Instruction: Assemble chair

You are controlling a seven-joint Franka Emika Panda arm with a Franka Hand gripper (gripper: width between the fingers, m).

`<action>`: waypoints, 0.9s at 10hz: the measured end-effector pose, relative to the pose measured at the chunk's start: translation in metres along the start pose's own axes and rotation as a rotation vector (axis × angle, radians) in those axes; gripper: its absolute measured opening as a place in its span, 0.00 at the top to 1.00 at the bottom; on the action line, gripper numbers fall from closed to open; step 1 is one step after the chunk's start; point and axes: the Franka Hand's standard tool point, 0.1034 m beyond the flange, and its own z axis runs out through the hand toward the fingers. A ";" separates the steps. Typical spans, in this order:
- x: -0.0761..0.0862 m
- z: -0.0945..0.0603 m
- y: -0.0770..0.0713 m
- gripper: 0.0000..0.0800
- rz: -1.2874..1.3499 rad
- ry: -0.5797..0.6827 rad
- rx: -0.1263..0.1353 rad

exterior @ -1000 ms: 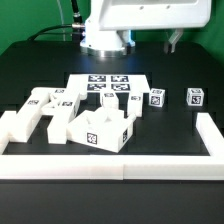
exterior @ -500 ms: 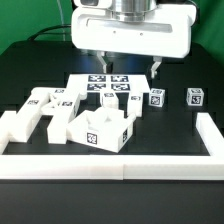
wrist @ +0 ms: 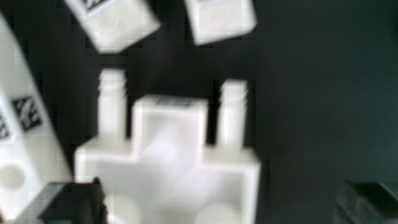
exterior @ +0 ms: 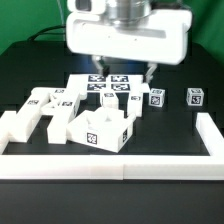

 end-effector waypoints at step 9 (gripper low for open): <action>0.024 0.042 -0.010 0.19 -0.031 0.003 -0.022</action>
Offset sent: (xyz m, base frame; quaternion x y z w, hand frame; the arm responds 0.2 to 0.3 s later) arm 0.0000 0.0000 0.0000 0.0000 0.0000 0.0000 1.0000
